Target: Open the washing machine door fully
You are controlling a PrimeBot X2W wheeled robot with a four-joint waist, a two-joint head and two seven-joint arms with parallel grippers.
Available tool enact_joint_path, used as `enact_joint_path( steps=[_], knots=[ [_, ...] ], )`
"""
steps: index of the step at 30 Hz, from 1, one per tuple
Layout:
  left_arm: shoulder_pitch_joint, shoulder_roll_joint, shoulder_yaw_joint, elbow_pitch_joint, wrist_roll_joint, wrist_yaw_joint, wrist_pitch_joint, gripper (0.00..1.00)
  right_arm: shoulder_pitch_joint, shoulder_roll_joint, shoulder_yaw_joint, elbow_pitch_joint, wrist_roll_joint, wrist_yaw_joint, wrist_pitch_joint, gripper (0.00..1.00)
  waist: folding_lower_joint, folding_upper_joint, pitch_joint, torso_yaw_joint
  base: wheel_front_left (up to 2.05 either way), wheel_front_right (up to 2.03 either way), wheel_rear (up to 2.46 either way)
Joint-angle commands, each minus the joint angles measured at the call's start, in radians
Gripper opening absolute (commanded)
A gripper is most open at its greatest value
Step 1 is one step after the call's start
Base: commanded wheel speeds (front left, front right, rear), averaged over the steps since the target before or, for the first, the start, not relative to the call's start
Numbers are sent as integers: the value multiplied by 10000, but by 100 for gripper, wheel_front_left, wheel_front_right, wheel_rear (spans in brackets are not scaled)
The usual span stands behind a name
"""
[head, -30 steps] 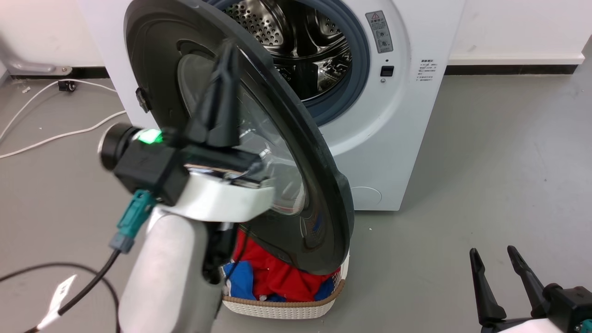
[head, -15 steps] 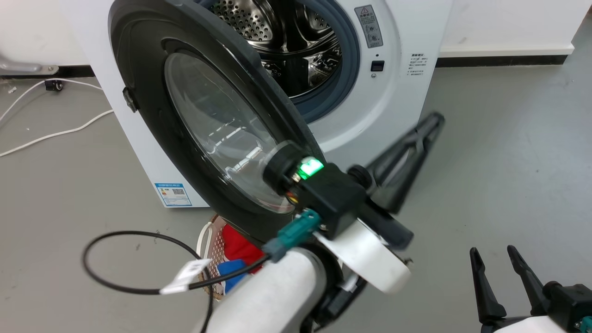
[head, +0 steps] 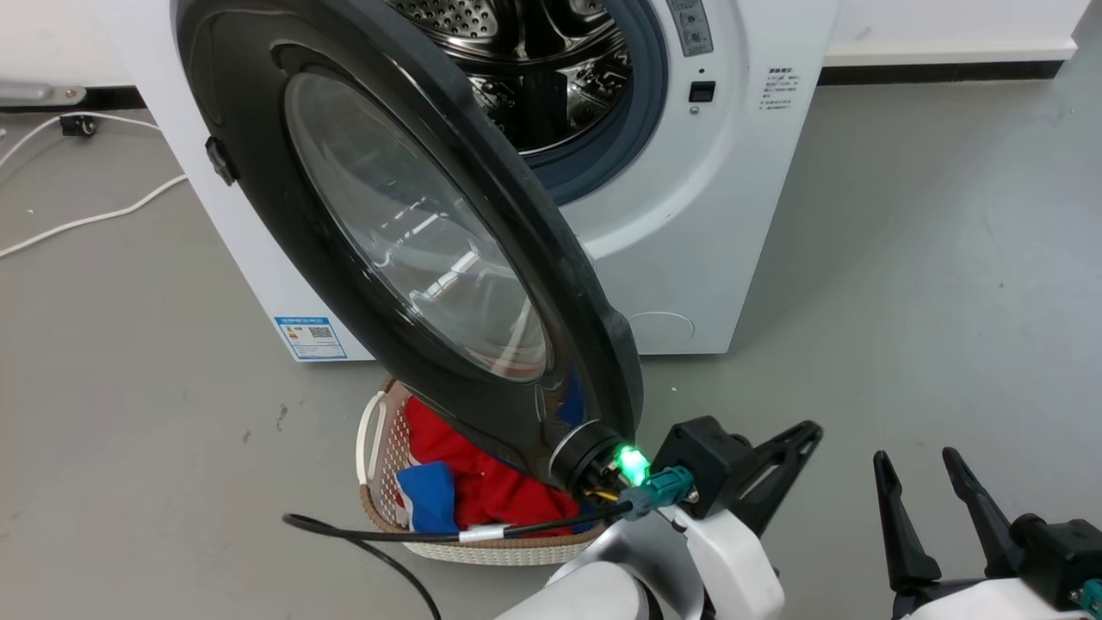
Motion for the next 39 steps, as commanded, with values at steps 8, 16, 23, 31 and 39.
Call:
enact_joint_path(
  steps=[8,16,23,31,39],
  knots=[
    [23,5,524,930,-52,887,-482,0,-247,24,-46,124,179,-1,-99,100,0,0,236,-86,0,0,0],
    [-195,98,1307,1559,-292,1344,-911,0,-369,61,-18,218,211,-1,-66,100,0,0,334,-107,0,0,0],
    [-161,242,1623,1776,-426,1489,-1093,0,-400,91,-33,265,303,-1,-52,100,0,0,366,-108,0,0,0],
    [299,510,1695,1504,-510,1681,-1263,0,-292,111,-146,228,306,-1,37,100,0,0,228,87,0,0,0],
    [967,1032,1693,959,-512,1990,-1293,0,-121,122,-180,150,319,-1,144,100,0,0,79,665,0,0,0]
  ],
)
